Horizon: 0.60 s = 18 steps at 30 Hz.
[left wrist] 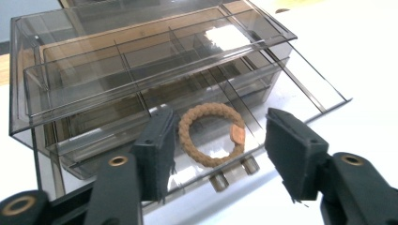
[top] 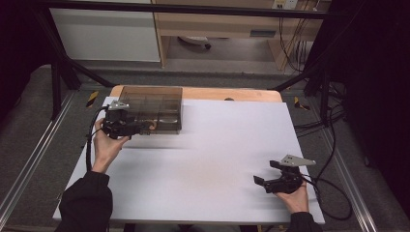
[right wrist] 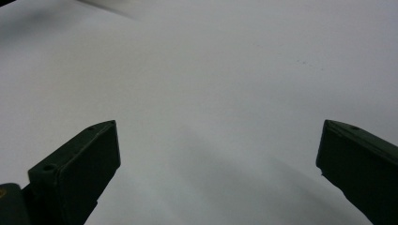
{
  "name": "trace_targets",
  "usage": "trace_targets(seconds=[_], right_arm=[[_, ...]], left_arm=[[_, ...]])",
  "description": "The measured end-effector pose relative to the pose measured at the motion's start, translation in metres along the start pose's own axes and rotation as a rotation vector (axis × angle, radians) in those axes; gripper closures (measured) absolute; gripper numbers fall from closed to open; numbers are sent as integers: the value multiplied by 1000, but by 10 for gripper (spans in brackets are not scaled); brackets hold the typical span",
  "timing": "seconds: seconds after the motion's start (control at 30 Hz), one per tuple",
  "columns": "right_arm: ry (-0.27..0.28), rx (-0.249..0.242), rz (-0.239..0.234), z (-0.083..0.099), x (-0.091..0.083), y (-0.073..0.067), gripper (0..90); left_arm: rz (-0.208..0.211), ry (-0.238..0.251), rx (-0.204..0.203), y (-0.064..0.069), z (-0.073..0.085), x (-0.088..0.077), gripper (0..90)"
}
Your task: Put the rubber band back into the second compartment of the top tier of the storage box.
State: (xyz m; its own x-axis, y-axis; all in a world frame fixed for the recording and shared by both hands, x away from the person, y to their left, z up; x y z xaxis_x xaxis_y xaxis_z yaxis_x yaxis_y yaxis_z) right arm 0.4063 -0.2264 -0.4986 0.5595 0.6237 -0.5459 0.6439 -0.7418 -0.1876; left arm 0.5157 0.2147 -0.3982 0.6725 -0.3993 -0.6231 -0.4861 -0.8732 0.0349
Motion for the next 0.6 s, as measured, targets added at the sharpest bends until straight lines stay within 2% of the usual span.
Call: trace_targets(seconds=[0.3, 0.6], right_arm=[[1, 1, 0, 0, 0, 0, 7], [1, 2, 0, 0, 0, 0, 7]], left_arm=[[48, 29, 5, 10, 9, -12, 287], [47, 30, 46, 14, 27, -14, 135]])
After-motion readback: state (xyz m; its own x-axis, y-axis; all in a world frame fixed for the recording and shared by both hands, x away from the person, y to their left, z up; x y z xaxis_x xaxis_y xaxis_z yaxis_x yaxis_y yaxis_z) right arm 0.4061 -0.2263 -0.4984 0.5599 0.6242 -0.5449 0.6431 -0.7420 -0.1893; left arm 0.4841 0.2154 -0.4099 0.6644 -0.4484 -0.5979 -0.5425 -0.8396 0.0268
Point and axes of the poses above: each handheld gripper's, and its own axes: x roughly forward along the jaws, z roughly out of its underside, y roughly to its right, the point moved 9 cm from there along x, roughly forward along the jaws, and after that the axes turned 1 degree about -y, right-handed, at the moved point
